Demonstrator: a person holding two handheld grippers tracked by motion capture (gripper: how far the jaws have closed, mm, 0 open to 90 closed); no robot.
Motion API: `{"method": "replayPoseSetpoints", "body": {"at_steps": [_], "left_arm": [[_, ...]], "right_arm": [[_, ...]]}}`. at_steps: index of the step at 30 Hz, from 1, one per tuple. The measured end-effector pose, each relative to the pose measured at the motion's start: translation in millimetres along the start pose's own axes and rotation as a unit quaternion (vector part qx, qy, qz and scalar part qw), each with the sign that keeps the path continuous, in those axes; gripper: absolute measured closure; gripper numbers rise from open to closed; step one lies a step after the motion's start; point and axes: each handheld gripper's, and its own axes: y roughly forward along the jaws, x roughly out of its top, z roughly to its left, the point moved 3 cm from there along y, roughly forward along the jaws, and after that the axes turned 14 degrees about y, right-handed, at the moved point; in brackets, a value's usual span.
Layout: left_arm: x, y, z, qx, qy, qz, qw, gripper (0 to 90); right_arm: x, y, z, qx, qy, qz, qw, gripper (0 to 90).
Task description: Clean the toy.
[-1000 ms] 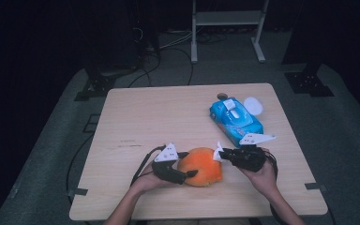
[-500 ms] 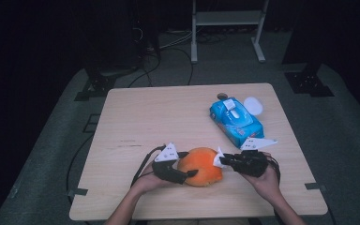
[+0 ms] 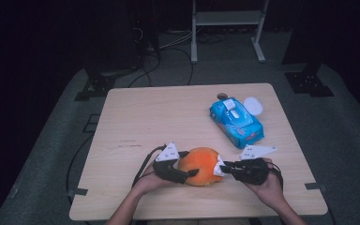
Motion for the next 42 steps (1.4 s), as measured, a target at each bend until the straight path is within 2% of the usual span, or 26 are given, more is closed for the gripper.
{"method": "replayPoseSetpoints", "body": {"at_steps": [4, 7, 9, 11, 12, 13, 15, 17, 19, 21, 22, 24, 26, 27, 30, 31, 32, 34, 37, 39, 40, 42], "left_arm": [[1.8, 1.1, -1.4, 0.007, 0.004, 0.004, 1.0000, 23.9], [0.9, -0.8, -0.8, 0.007, 0.004, 0.003, 1.0000, 23.8], [3.2, -5.4, 0.5, -0.011, 0.005, 0.000, 0.9999, 19.3], [4.9, -10.7, 2.5, -0.013, 0.019, 0.000, 0.9997, 14.2], [4.0, -12.1, 3.0, -0.018, 0.019, 0.001, 0.9997, 13.7], [2.4, -12.0, 2.9, -0.022, 0.021, 0.008, 0.9995, 14.4], [0.8, -9.2, 0.1, -0.026, 0.029, 0.013, 0.9991, 23.3], [3.5, -7.2, -3.1, -0.031, 0.040, 0.012, 0.9987, 27.0], [8.3, -5.0, -5.8, -0.030, 0.046, 0.016, 0.9984, 28.4], [9.7, -2.9, -8.2, -0.026, 0.050, 0.031, 0.9979, 28.8], [8.5, -2.6, -8.8, -0.025, 0.055, 0.039, 0.9974, 29.3], [3.3, -3.0, -8.2, -0.026, 0.050, 0.044, 0.9974, 29.7], [-1.7, -3.5, -7.1, -0.029, 0.036, 0.038, 0.9982, 30.1], [-2.8, -3.8, -6.2, -0.029, 0.035, 0.040, 0.9982, 30.4], [-2.8, -3.8, -6.4, -0.036, 0.033, 0.040, 0.9980, 30.3], [-1.7, -4.1, -6.7, -0.041, 0.036, 0.037, 0.9978, 29.1], [0.3, -5.2, -6.7, -0.046, 0.039, 0.035, 0.9976, 27.3], [5.8, -7.9, -4.6, -0.043, 0.042, 0.020, 0.9980, 19.5], [13.0, -6.7, -2.3, -0.029, 0.033, -0.019, 0.9988, 14.8], [13.8, -2.2, -5.5, -0.033, 0.040, -0.016, 0.9985, 16.7], [12.5, -0.4, -7.0, -0.036, 0.040, -0.011, 0.9985, 21.7], [10.0, 0.3, -6.9, -0.033, 0.025, -0.008, 0.9991, 25.0]], "right_arm": [[16.5, 5.2, 12.2, 0.011, -0.019, -0.016, 0.9996, 78.2], [16.6, 13.2, 17.8, 0.011, -0.034, -0.011, 0.9993, 77.9], [11.5, 12.2, 13.6, 0.014, -0.028, -0.007, 0.9995, 77.8], [5.8, 8.2, 6.8, 0.007, -0.019, -0.003, 0.9998, 77.9], [3.6, 5.5, 3.7, 0.002, -0.015, -0.001, 0.9999, 77.8], [2.5, 2.7, 0.7, -0.003, -0.013, -0.001, 0.9999, 77.9], [4.6, -2.6, -1.5, -0.011, -0.008, -0.009, 0.9999, 78.1], [11.5, -4.9, 5.0, -0.010, -0.020, -0.021, 0.9995, 78.1], [21.1, -1.5, 17.6, -0.005, -0.040, -0.030, 0.9987, 78.1], [28.7, 7.8, 32.3, 0.005, -0.065, -0.026, 0.9975, 78.1], [30.9, 13.3, 38.2, 0.003, -0.082, -0.020, 0.9965, 78.1], [31.6, 21.3, 42.9, -0.003, -0.101, -0.007, 0.9948, 78.1], [28.8, 21.5, 37.2, -0.007, -0.097, 0.000, 0.9952, 78.0], [27.8, 18.9, 31.0, -0.008, -0.088, -0.002, 0.9961, 78.0], [25.8, 8.5, 8.0, -0.017, -0.046, -0.014, 0.9987, 77.9], [23.8, 6.8, 2.3, -0.011, -0.023, -0.010, 0.9996, 77.9], [21.4, 6.9, -1.5, -0.002, -0.012, -0.010, 0.9999, 78.0], [16.2, 9.0, -0.3, 0.005, -0.018, -0.006, 0.9998, 78.4], [12.4, 10.3, 10.7, 0.036, -0.034, -0.001, 0.9988, 78.5], [12.1, 10.6, 18.2, 0.036, -0.054, 0.001, 0.9979, 78.2], [12.2, 10.6, 19.7, 0.036, -0.055, 0.000, 0.9978, 78.1], [12.4, 9.0, 17.0, 0.029, -0.053, -0.006, 0.9981, 78.1]]}}
